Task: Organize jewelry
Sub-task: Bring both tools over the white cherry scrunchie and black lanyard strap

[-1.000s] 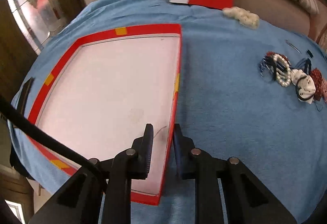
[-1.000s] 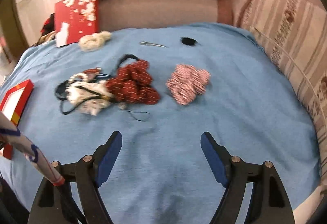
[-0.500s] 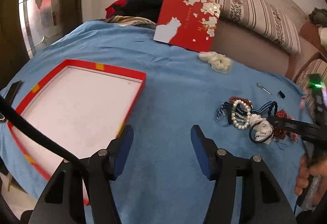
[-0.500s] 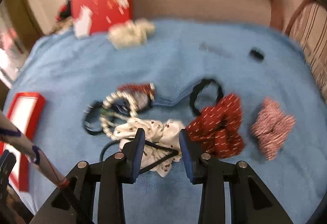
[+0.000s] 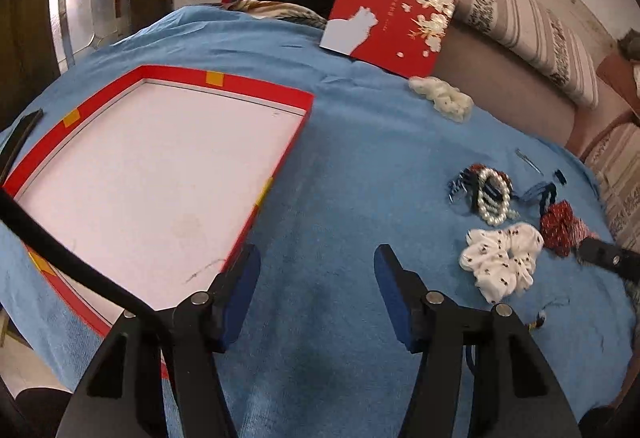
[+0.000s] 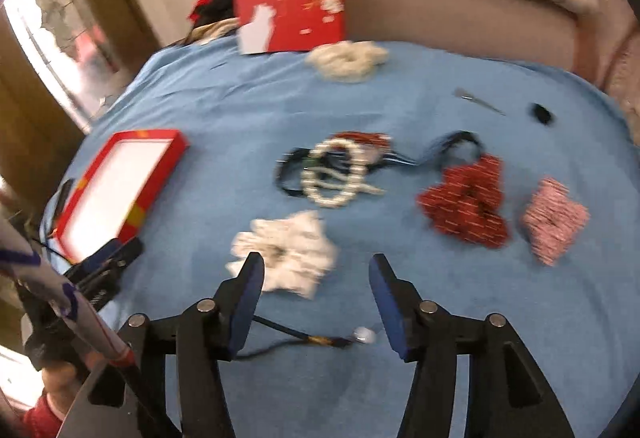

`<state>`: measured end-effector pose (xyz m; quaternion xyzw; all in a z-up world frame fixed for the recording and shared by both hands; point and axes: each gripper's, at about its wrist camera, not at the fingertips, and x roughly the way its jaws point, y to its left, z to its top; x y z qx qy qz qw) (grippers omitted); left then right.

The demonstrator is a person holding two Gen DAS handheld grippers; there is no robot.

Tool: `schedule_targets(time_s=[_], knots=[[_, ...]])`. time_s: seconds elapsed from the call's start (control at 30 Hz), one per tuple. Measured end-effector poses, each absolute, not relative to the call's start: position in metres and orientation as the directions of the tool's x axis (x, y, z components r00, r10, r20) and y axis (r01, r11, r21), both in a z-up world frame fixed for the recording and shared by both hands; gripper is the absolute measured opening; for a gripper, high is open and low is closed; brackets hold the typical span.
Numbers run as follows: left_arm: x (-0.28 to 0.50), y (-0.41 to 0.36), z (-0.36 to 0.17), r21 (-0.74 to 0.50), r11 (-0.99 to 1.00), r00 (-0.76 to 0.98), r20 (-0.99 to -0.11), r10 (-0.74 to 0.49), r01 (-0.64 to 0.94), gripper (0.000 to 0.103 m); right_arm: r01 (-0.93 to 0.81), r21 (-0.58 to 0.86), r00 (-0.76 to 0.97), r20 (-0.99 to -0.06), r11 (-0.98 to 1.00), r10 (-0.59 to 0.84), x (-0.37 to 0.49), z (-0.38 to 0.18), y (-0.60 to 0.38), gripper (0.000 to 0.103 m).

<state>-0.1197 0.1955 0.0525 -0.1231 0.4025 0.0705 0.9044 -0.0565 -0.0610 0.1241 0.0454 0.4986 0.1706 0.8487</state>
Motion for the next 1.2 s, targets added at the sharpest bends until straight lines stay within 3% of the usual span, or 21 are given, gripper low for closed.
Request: schedule_targets(time_s=[0.6, 1.2], knots=[[-0.147, 0.145, 0.04, 0.015, 0.996, 0.639, -0.766, 0.067, -0.087, 0.06, -0.034, 0.217, 0.527, -0.826, 0.976, 0.201, -0.128, 0.093, -0.125, 0.065], [-0.176, 0.13, 0.065, 0.063, 0.995, 0.603, -0.791, 0.101, -0.084, 0.06, -0.069, 0.208, 0.531, -0.82, 0.976, 0.212, -0.151, 0.081, -0.11, 0.065]])
